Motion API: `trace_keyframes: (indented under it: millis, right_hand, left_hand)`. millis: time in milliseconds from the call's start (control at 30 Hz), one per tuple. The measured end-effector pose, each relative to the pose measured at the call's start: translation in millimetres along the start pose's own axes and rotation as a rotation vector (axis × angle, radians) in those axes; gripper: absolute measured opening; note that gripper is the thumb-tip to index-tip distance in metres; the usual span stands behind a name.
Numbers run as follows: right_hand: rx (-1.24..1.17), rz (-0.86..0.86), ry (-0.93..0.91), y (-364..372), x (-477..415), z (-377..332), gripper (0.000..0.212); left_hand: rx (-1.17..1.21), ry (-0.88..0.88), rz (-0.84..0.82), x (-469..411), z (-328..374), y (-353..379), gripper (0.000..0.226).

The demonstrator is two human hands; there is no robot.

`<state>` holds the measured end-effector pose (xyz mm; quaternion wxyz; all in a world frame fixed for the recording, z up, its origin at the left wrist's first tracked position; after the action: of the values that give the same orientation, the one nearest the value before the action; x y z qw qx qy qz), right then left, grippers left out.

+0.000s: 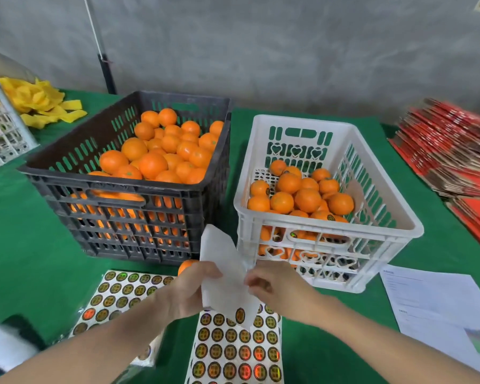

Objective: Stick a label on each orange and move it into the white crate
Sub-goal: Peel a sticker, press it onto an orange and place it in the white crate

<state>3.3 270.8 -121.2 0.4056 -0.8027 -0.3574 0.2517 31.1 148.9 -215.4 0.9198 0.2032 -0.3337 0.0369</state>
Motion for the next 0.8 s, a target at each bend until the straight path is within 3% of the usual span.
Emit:
trace_keyframes:
  millis: [200, 500, 633, 800]
  right_hand:
    - [0.008, 0.073, 0.053, 23, 20, -2, 0.022]
    - [0.084, 0.521, -0.145, -20, 34, -52, 0.012]
    - [0.032, 0.546, -0.173, -29, 34, -61, 0.01]
    - [-0.209, 0.527, -0.1, -50, 24, -63, 0.009]
  left_hand:
    - [0.073, -0.04, -0.098, 16, -1, 2, 0.044]
    - [0.285, -0.082, -0.131, 31, 4, 3, 0.049]
    - [0.315, -0.093, -0.154, 30, 6, 5, 0.046]
    - [0.109, -0.146, -0.24, 27, 6, -3, 0.056]
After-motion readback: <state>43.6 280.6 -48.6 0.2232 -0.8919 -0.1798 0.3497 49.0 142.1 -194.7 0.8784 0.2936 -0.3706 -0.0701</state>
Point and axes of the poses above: each hand's wrist, its own x-axis away from the middle knuckle, its own y-axis out of the palm, z = x × y, the point moved 9 cm from there along -x, towards the middle knuckle, and after that the axes turned 1 degree about x, right-handed, at the moved point
